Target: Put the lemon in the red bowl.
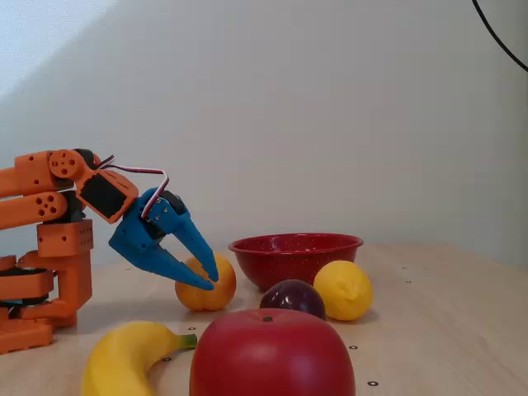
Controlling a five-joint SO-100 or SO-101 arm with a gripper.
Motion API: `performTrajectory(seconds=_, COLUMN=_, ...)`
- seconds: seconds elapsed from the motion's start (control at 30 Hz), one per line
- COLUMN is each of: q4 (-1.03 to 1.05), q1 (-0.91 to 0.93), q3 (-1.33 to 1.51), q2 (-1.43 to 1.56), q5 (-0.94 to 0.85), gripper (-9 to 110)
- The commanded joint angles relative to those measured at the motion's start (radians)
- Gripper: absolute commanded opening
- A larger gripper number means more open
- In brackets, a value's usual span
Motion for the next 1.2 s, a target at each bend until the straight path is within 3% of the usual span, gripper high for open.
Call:
performTrajectory(seconds=0.0, q4=-0.002, q1=0.005, q3=0.008, q2=0.015, q5=0.023, gripper=0)
performTrajectory(seconds=0.6, q4=-0.035, q1=0.003, q3=-0.044, q2=-0.063, q5=0.018, gripper=0)
performTrajectory(seconds=1.17, q4=0.114, q1=-0.055, q3=-0.68, q2=-0.667, q5=0.114, gripper=0)
